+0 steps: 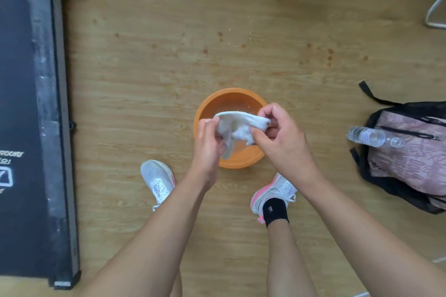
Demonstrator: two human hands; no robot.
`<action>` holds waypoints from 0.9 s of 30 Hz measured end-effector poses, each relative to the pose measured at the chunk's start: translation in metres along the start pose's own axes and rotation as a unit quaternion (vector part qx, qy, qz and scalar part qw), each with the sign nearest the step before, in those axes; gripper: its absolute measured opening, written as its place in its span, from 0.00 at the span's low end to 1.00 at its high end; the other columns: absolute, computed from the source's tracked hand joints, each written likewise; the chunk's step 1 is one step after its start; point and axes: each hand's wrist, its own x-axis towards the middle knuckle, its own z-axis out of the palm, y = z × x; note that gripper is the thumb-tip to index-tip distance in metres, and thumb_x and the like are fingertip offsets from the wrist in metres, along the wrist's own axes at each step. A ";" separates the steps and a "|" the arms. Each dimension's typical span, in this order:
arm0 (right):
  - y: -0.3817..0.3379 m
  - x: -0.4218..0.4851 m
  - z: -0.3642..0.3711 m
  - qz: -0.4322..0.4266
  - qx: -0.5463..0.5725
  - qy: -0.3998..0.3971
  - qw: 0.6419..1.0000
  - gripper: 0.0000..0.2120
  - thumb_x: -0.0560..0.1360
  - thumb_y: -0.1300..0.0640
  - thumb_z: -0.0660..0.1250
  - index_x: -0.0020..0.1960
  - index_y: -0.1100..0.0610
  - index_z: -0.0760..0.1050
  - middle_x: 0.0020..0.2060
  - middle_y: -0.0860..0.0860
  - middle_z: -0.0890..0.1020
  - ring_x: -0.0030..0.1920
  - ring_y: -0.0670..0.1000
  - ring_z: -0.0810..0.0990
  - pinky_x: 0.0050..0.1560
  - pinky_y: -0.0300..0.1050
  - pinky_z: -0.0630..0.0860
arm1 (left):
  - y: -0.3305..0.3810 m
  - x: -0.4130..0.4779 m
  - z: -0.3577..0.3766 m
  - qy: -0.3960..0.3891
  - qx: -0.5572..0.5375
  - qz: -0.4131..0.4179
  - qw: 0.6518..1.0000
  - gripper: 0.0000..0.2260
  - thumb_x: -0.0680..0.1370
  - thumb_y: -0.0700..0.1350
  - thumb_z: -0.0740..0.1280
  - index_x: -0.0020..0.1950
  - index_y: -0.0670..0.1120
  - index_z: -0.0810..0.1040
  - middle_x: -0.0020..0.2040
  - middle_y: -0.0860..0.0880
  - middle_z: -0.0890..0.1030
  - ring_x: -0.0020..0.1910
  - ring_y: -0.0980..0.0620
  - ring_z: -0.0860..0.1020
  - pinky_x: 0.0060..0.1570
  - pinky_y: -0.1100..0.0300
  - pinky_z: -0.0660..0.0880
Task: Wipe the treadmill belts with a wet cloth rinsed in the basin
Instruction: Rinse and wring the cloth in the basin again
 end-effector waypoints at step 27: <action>0.043 0.040 0.072 0.403 0.439 0.062 0.801 0.14 0.81 0.45 0.69 0.47 0.56 0.80 0.36 0.53 0.84 0.36 0.52 0.84 0.38 0.43 0.80 | -0.033 -0.018 -0.001 -0.124 0.541 0.229 0.799 0.22 0.83 0.48 0.56 0.75 0.55 0.76 0.81 0.58 0.66 0.80 0.55 0.60 0.72 0.49 0.57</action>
